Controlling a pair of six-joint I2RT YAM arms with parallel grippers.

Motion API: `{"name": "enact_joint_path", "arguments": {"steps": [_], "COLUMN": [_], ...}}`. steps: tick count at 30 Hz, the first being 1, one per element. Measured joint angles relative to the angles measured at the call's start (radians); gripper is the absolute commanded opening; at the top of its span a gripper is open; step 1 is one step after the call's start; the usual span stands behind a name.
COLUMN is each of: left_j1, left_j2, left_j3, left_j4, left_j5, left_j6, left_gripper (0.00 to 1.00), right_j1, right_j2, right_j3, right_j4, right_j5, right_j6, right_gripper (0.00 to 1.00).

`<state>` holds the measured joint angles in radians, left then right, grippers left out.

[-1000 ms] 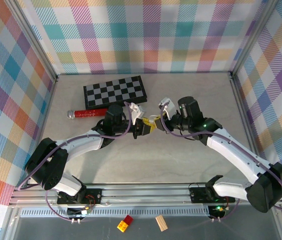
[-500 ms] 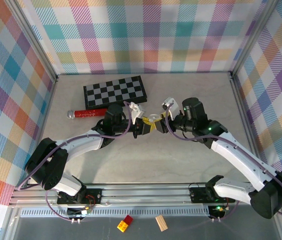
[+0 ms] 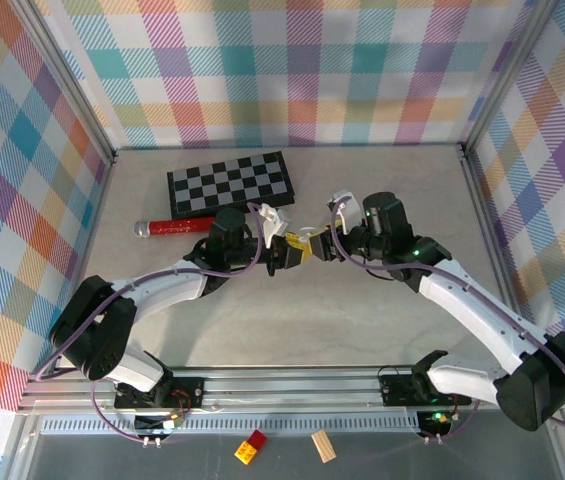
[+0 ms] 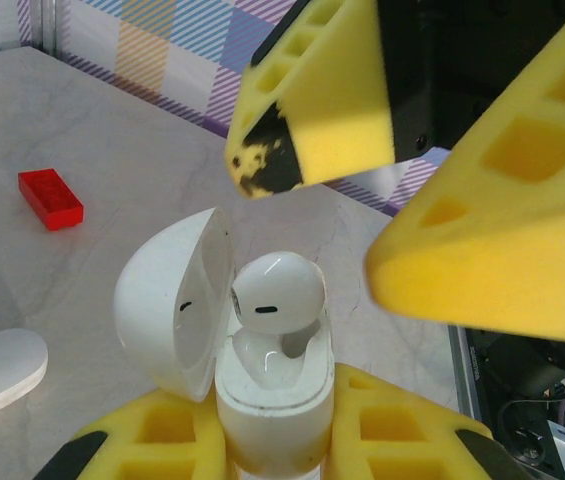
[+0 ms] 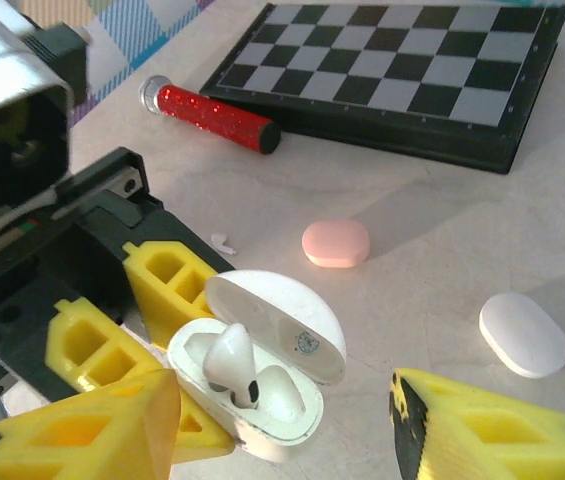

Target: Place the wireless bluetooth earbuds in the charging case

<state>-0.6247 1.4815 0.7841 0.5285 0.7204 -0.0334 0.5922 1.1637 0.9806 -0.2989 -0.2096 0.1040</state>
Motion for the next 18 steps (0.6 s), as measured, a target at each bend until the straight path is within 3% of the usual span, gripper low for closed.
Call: {"name": "enact_joint_path", "arguments": {"steps": [18], "left_j1": [0.0], "left_j2": [-0.008], "left_j3": [-0.002], "left_j4": [0.0], "left_j5": [0.0], "left_j6": [0.016], "left_gripper": [0.19], "right_j1": [-0.002], "right_j2": [0.053], "right_j3": [0.043], "right_j4": [-0.012], "right_j5": [0.038], "right_j6": [0.046], "right_gripper": [0.57]}}
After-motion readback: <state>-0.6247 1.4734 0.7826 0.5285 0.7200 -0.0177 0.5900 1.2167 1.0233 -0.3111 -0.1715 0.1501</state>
